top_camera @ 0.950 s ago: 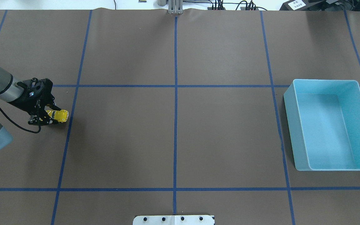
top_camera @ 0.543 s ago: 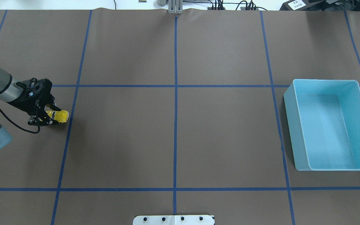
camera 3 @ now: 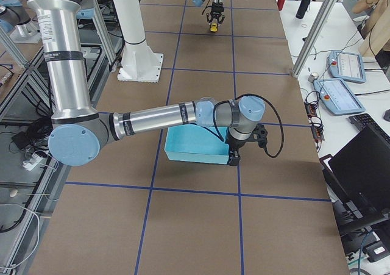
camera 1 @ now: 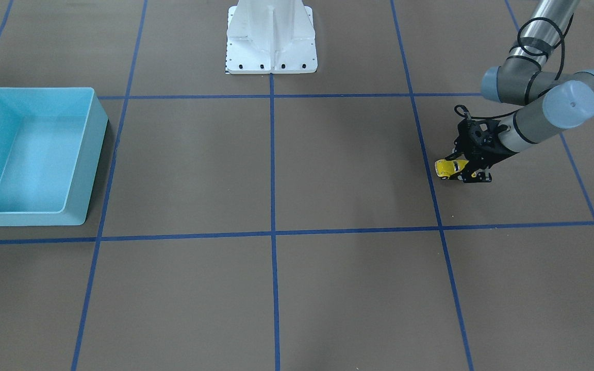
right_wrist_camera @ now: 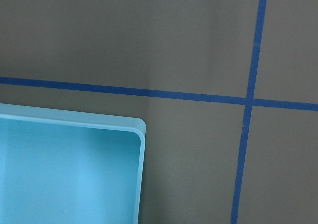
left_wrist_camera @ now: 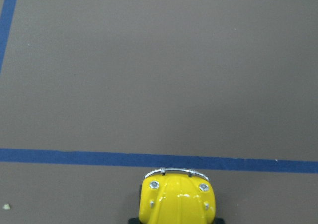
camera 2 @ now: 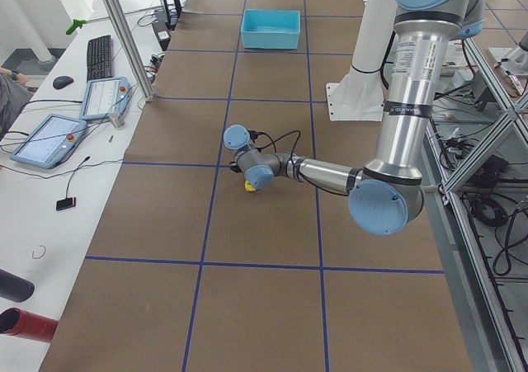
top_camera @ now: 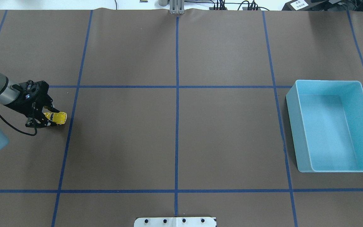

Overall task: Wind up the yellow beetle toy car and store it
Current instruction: 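Keep dragging the car backward with the left gripper to wind it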

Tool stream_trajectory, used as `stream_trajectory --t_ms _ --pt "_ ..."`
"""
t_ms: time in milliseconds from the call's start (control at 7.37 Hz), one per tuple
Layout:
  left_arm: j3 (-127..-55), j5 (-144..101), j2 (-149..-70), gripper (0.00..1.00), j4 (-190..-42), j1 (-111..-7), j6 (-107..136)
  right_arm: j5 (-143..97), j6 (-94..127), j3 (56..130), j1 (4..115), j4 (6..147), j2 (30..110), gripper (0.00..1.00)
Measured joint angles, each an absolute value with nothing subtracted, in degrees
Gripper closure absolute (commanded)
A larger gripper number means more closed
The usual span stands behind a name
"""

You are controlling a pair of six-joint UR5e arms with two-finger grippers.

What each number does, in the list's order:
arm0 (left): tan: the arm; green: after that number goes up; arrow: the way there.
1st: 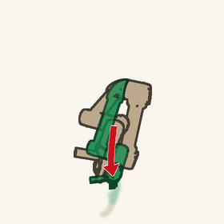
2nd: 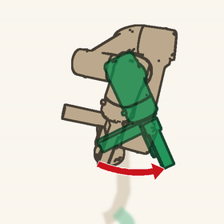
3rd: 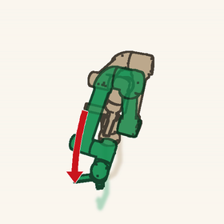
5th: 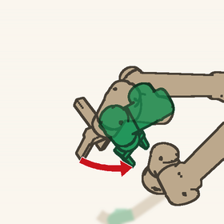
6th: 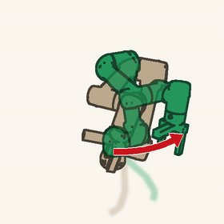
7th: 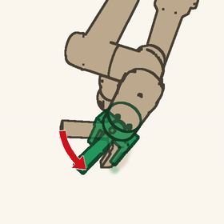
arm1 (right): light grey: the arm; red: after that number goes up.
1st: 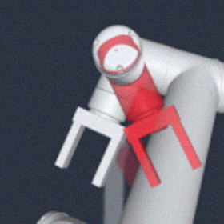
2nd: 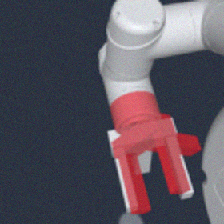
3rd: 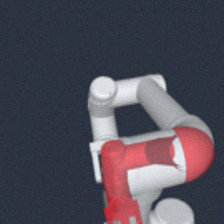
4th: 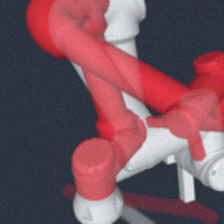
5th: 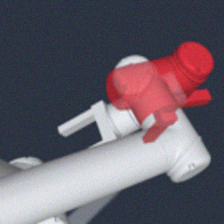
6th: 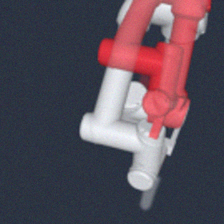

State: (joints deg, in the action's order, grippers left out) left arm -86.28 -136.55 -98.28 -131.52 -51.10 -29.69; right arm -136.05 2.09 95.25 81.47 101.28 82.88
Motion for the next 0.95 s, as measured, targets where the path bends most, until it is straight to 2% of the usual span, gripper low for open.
stream_trajectory --t_ms 950 --pt "-84.75 -138.76 -93.94 1.0 -137.92 -52.39 -29.39 -136.06 2.06 95.19 81.47 101.07 82.88 0.01"
